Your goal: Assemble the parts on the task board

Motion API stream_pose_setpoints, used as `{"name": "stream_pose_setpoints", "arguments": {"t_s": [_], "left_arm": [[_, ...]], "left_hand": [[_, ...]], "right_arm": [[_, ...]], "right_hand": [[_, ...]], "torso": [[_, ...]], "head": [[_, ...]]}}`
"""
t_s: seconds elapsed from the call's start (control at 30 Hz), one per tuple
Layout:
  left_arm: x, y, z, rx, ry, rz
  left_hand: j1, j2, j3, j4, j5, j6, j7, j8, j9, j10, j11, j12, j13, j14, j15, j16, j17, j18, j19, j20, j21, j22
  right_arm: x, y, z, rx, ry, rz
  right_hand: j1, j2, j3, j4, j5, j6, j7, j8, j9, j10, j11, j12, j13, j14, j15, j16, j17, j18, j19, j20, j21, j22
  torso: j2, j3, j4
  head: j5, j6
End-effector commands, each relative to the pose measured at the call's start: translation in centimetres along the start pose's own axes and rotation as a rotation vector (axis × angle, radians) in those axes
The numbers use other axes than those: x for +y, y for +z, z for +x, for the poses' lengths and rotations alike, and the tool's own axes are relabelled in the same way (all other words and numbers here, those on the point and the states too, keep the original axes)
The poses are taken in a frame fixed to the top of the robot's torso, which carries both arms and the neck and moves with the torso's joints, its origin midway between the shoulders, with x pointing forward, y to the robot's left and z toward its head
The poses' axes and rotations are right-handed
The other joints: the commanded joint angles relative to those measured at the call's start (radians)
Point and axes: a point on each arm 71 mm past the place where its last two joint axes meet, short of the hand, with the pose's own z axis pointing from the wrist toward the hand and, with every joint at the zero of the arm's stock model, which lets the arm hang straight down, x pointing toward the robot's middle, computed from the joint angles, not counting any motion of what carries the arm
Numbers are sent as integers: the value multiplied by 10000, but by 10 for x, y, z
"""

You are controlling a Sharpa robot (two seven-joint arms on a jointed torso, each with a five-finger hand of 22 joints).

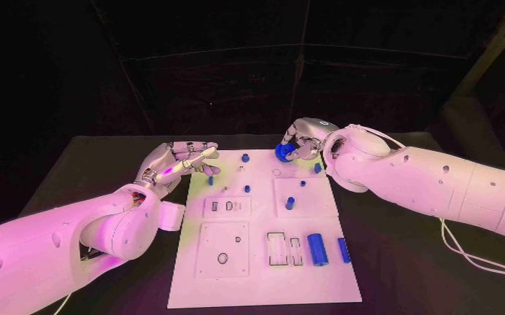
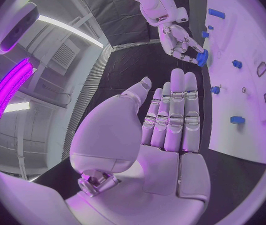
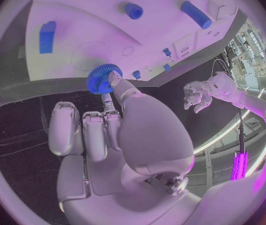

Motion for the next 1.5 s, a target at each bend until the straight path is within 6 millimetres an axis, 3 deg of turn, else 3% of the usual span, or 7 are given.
{"name": "stream_pose_setpoints", "arguments": {"t_s": [0.03, 0.37, 0.6, 0.7, 0.97, 1.2, 1.5], "left_arm": [[-1, 0, 1, 149, 1, 76], [-2, -1, -3, 71, 43, 99], [-2, 0, -3, 67, 49, 110], [-2, 0, -2, 72, 47, 110], [-2, 0, -3, 56, 59, 113], [-2, 1, -2, 68, 56, 120], [-2, 1, -2, 67, 58, 117]], "left_hand": [[2, 50, 47, -14, -12, -11, 52, -51, -5, -31, 19, -41, -12, -92, 9, 45, 11, 32, -71, -14, 56, 14], [13, 60, 71, -27, -11, -5, 50, -56, -3, -27, 17, -47, -11, -98, 7, 46, 26, 34, -76, -14, 61, 17], [13, 60, 71, -27, -11, -5, 50, -56, -3, -27, 17, -47, -11, -98, 7, 46, 26, 34, -76, -14, 61, 17], [13, 60, 71, -27, -11, -5, 50, -56, -3, -27, 17, -47, -11, -98, 7, 46, 26, 34, -76, -14, 61, 17], [13, 60, 71, -27, -11, -5, 50, -56, -3, -27, 17, -47, -11, -98, 7, 46, 26, 34, -76, -14, 61, 17], [13, 60, 71, -27, -11, -5, 50, -56, -3, -27, 17, -47, -11, -98, 7, 46, 26, 34, -76, -14, 61, 17], [13, 60, 71, -27, -11, -5, 50, -56, -3, -27, 17, -47, -11, -98, 7, 46, 26, 34, -76, -14, 61, 17]], "right_arm": [[15, -3, -5, -675, 26, -475], [67, 6, 4, -680, 44, -1296], [91, 18, 20, -239, -84, -1539], [96, 22, 25, -96, -114, -1558], [104, 31, 35, 271, -220, -1524], [105, 34, 41, 536, -329, -1467], [101, 35, 44, 854, -623, -1173]], "right_hand": [[-220, -135, 636, 470, 68, 940, -358, -101, 398, 145, -14, 27, 1036, 751, -69, 24, 1084, -173, 44, -23, 53, 12], [-457, -271, 919, 431, 79, 948, -336, -240, 394, 126, 6, -14, 1017, 747, -54, 12, 1061, -173, 39, -12, 56, 15], [-508, -292, 991, 422, 79, 951, -331, -274, 395, 110, 10, -37, 996, 744, -50, 5, 1047, -173, 38, -8, 57, 15], [-526, -300, 1019, 417, 83, 949, -328, -288, 394, 104, 12, -46, 988, 743, -48, 2, 1040, -172, 36, -6, 56, 13], [-594, -334, 1093, 404, 100, 929, -311, -340, 391, 90, 25, -66, 975, 740, -40, -6, 1023, -171, 29, 0, 54, 6], [-666, -392, 1145, 388, 99, 898, -293, -396, 388, 65, 41, -98, 947, 736, -28, -15, 1004, -171, 27, 9, 54, 6], [-1007, -593, 1204, 439, 64, 637, -173, -657, 370, -101, 142, -308, 721, 724, 51, -41, 952, -162, -13, 71, 33, -47]], "torso": [[0, -2, 13], [9, -7, 26], [28, -8, 34], [20, 9, 14], [20, 0, 16], [17, 18, -18], [19, 23, -23]], "head": [[28, 23], [105, 0], [139, -30], [172, -41], [205, -88], [248, -108], [254, -125]]}}
